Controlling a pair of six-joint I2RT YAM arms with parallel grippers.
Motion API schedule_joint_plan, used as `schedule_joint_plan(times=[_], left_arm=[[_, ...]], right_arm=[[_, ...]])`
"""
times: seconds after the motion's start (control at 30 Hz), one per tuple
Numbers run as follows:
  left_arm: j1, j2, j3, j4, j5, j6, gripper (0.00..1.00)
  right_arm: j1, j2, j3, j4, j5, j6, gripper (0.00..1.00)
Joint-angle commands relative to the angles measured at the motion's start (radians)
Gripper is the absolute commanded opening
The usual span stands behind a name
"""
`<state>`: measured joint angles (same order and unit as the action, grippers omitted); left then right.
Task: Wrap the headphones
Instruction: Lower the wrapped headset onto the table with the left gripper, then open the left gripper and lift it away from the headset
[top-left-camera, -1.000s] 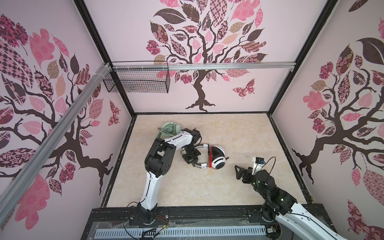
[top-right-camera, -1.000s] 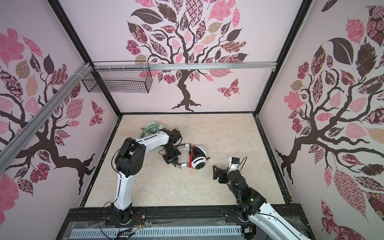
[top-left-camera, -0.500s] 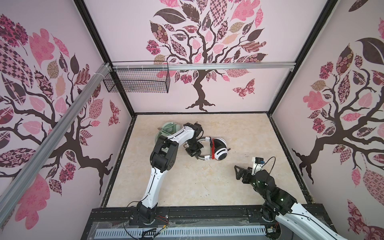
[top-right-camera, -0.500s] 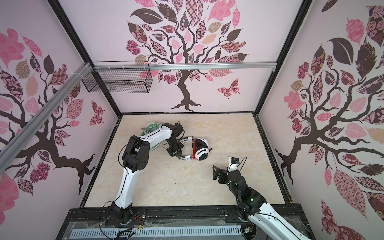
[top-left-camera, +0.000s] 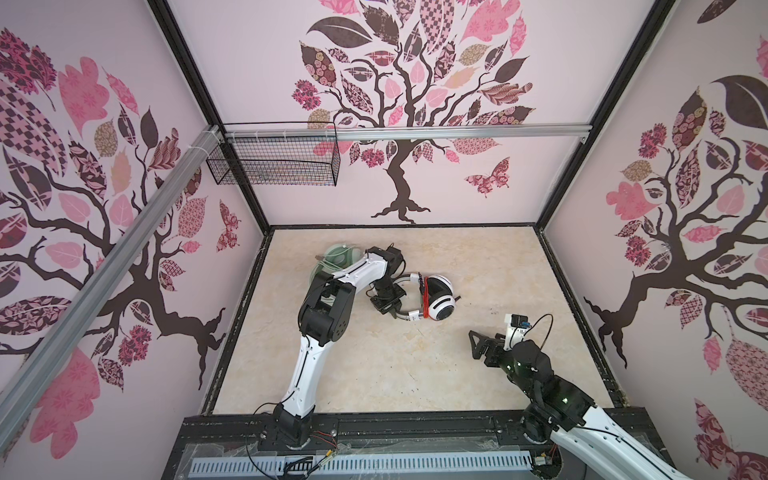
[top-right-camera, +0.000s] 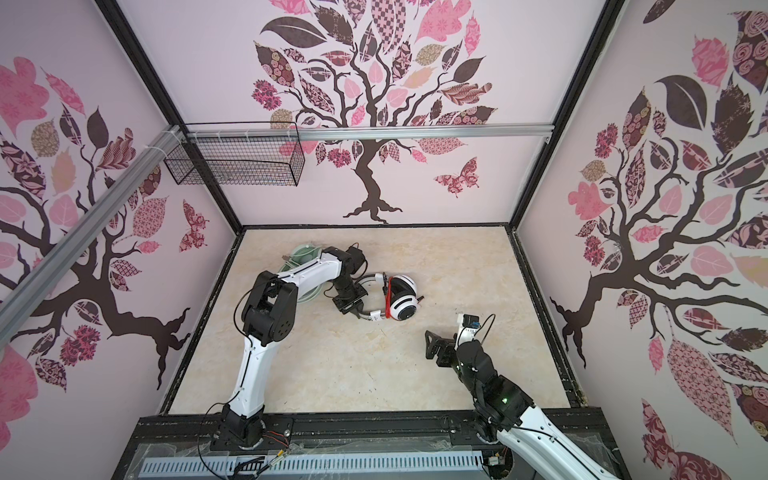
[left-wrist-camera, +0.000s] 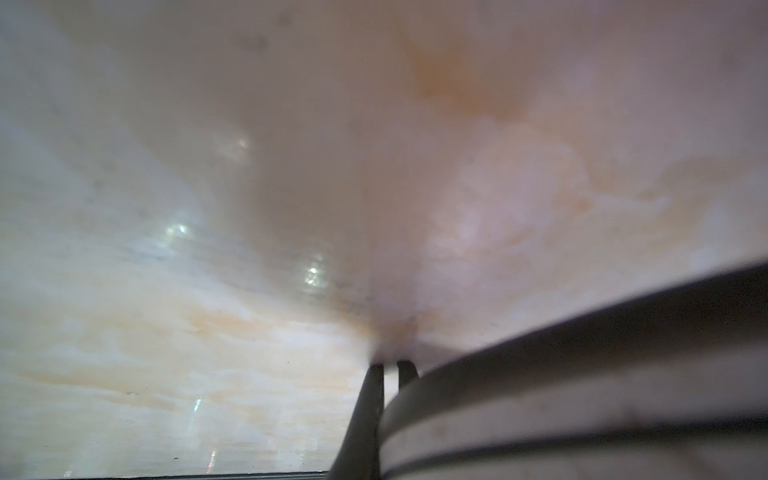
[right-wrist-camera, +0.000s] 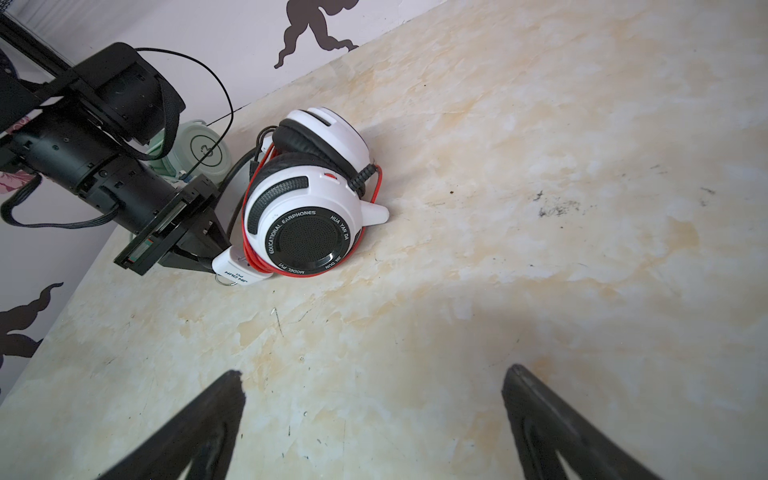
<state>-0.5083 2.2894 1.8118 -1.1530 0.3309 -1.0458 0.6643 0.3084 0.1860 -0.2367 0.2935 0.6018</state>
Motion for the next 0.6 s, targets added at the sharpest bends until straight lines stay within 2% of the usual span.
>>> schedule_joint_plan(times=[0.0, 0.23, 0.4, 0.57], left_arm=[[0.002, 0.046, -0.039, 0.113, -0.029, 0.030, 0.07], [0.002, 0.048, 0.009, 0.041, 0.003, 0.127, 0.12], [-0.016, 0.054, 0.153, -0.110, -0.133, 0.292, 0.23], [-0.009, 0.024, 0.136, -0.082, -0.094, 0.332, 0.29]], right_arm=[[-0.003, -0.010, 0.006, -0.013, 0.003, -0.003, 1.00], [-0.003, -0.015, 0.012, -0.018, 0.014, 0.000, 1.00], [-0.003, -0.014, 0.012, -0.018, 0.030, -0.001, 1.00], [-0.004, -0.021, 0.015, -0.022, 0.038, 0.000, 1.00]])
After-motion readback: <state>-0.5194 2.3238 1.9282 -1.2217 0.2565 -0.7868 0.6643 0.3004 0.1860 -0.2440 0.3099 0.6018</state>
